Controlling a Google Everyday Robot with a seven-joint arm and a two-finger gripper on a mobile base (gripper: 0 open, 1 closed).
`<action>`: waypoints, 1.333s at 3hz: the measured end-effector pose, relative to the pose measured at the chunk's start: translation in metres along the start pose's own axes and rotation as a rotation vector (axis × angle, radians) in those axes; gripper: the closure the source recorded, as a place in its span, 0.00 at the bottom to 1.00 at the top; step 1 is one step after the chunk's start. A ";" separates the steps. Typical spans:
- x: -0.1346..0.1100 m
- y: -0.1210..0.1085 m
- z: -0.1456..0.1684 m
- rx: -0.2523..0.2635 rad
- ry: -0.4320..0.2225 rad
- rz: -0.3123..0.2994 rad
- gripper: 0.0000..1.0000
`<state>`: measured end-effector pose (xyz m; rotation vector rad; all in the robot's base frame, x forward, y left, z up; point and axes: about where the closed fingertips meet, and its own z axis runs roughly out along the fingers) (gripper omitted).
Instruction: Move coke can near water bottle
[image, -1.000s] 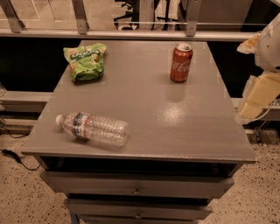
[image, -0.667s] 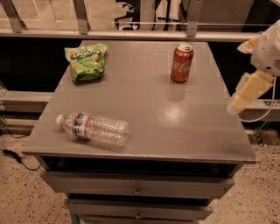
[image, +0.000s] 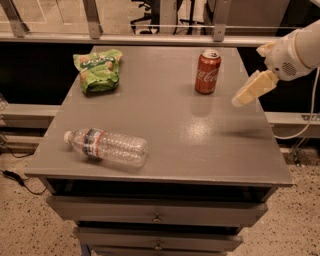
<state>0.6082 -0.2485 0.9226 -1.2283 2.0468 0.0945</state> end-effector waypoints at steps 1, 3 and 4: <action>-0.022 -0.020 0.039 -0.005 -0.142 0.071 0.00; -0.044 -0.046 0.091 0.003 -0.329 0.184 0.00; -0.046 -0.055 0.108 0.009 -0.400 0.244 0.11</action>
Offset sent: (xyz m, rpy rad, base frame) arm 0.1187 0.0487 -0.0234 0.4260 -0.1329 -0.0537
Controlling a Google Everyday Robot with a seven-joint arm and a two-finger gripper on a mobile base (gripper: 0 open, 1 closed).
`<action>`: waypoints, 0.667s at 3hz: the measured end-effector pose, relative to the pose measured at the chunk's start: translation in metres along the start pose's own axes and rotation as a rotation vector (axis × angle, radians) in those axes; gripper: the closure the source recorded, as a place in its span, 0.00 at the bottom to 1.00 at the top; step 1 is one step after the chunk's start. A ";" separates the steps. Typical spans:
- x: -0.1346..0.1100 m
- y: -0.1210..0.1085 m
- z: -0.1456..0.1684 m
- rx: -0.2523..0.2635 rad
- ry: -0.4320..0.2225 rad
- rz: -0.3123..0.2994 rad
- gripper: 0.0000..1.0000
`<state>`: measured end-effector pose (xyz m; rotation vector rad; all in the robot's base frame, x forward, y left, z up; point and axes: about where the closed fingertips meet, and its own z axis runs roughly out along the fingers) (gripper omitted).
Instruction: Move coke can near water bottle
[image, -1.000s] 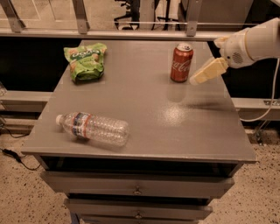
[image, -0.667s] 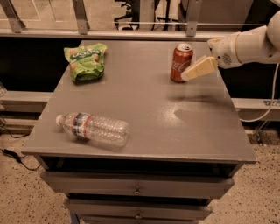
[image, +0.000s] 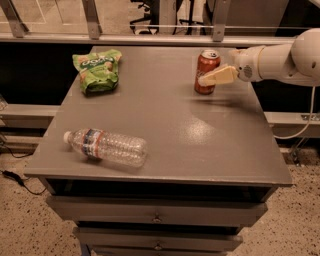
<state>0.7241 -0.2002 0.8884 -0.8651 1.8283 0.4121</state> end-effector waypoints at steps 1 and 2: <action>-0.005 0.007 0.017 -0.039 -0.053 0.057 0.34; -0.025 0.034 0.034 -0.140 -0.101 0.102 0.65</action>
Offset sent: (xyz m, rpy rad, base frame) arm 0.0030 0.0752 0.0094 0.2366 0.0768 0.1446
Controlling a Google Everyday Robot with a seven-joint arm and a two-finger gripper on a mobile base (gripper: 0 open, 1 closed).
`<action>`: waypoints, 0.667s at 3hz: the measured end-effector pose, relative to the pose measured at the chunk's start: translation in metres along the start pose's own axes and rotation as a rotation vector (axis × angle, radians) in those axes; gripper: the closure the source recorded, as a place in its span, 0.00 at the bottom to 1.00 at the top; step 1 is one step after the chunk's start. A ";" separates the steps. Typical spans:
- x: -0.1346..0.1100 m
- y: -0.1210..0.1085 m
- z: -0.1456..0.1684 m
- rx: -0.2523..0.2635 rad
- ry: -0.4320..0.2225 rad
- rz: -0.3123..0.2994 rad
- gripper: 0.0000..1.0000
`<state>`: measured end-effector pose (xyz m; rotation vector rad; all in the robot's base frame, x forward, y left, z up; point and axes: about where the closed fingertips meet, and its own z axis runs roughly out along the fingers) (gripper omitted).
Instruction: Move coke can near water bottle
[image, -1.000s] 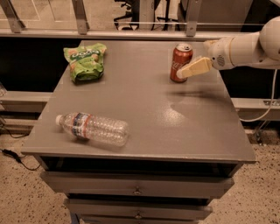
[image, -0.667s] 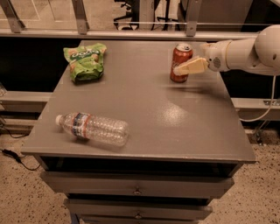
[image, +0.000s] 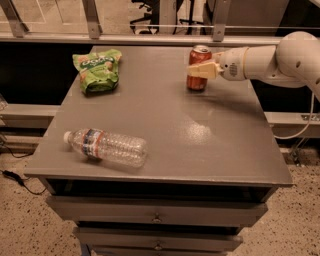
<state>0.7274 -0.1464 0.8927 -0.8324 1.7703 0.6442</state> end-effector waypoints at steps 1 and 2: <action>-0.020 0.028 0.001 -0.070 -0.046 -0.036 0.88; -0.047 0.067 -0.010 -0.113 -0.112 -0.086 1.00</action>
Offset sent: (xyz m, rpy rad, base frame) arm -0.0809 0.0541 0.0806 0.0932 -0.1751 0.1609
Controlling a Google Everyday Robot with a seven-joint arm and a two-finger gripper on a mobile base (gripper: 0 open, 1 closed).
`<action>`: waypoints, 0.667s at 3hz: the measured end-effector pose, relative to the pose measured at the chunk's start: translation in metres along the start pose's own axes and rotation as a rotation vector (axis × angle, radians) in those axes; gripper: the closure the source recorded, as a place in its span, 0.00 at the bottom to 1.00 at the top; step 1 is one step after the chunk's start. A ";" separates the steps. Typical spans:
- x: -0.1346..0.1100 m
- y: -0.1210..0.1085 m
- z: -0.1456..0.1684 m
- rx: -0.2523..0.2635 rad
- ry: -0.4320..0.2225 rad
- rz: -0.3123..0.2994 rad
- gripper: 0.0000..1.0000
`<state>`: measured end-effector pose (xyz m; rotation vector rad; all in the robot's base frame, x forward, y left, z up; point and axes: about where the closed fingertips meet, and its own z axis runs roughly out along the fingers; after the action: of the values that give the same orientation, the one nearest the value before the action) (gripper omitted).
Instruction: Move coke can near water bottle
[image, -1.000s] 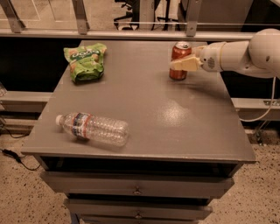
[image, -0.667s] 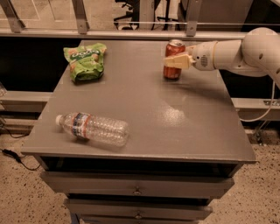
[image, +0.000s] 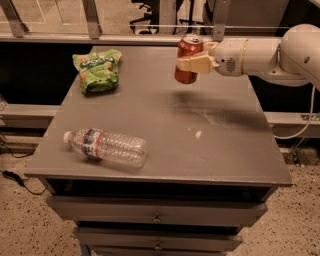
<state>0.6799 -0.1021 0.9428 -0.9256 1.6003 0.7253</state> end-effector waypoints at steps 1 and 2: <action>0.000 0.000 0.000 0.000 0.000 0.000 1.00; -0.003 0.025 0.007 -0.033 -0.035 0.013 1.00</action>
Offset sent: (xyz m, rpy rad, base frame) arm -0.0553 0.0506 0.0059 0.1266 -0.0029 0.0812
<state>0.6624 -0.0834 0.9444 -0.9215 1.5690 0.7751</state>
